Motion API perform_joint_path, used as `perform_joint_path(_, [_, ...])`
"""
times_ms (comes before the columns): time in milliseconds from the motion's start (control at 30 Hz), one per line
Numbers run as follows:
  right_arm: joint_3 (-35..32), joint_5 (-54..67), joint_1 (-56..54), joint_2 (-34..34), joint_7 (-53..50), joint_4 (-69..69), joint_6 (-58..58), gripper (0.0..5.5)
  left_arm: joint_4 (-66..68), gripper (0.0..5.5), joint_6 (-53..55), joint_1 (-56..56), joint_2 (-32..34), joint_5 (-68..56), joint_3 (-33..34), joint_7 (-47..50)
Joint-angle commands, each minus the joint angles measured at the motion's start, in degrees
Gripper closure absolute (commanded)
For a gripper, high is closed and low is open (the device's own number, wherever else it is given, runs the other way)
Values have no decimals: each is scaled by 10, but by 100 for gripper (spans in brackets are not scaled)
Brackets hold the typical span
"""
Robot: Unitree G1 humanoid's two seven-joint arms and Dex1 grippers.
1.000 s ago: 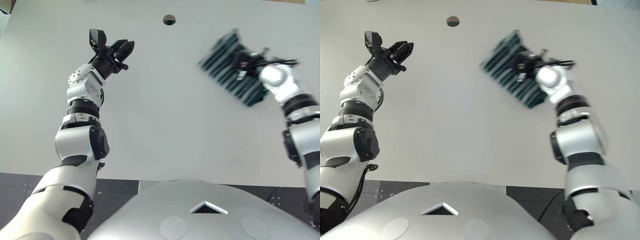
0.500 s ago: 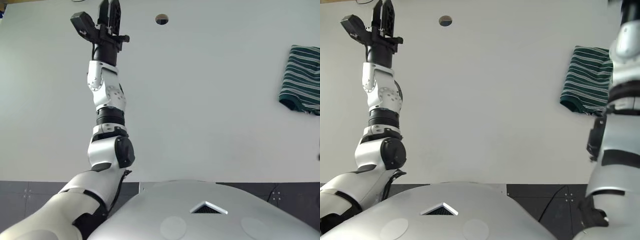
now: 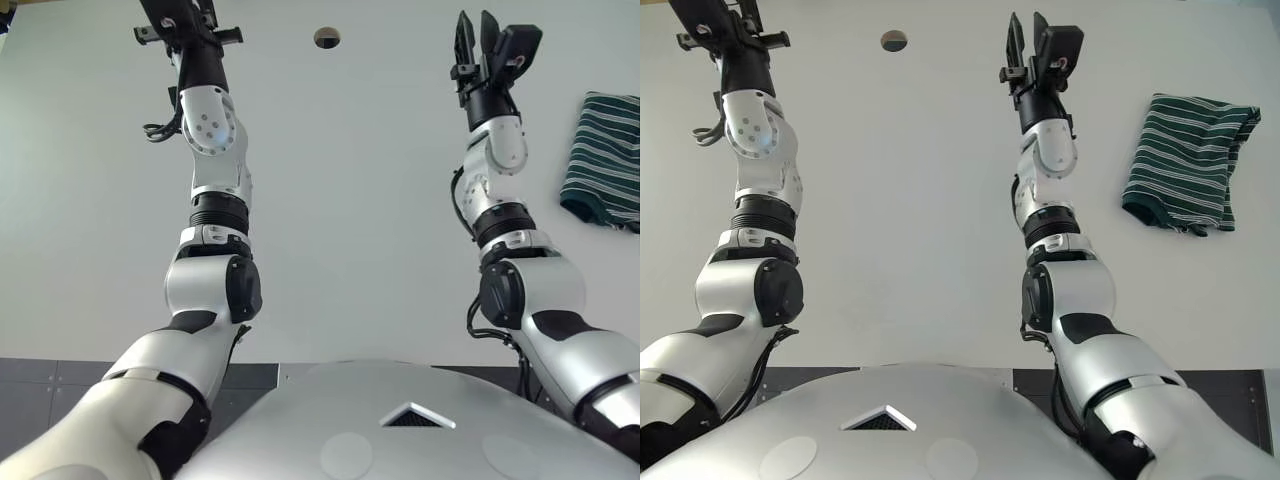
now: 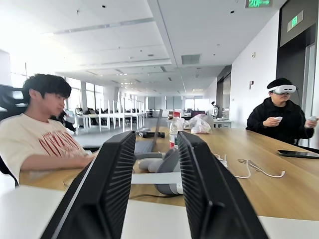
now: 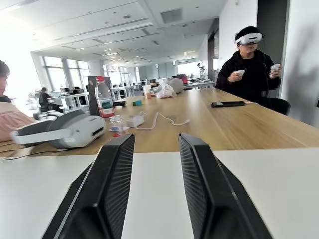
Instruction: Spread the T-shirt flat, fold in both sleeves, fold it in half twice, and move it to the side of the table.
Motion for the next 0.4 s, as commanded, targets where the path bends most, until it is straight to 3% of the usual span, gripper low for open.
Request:
perform_joint_path(33, [-5,-6,-29,-29,-2,-44,48,386,13,395,-11,0,5,3,-8,11])
perform_joint_path(133, [-6,5,-12,-43,44,-109,28,386,-8,395,-11,-5,-10,-26,-29,-55])
perform_joint_path(267, [-23,28,-6,-34,50,-139,56,386,-33,395,-14,2,-11,-45,-32,-76])
perform_joint_path(400, [1,19,-20,-14,80,-142,78,386,-63,395,-6,35,-5,-78,-14,-90])
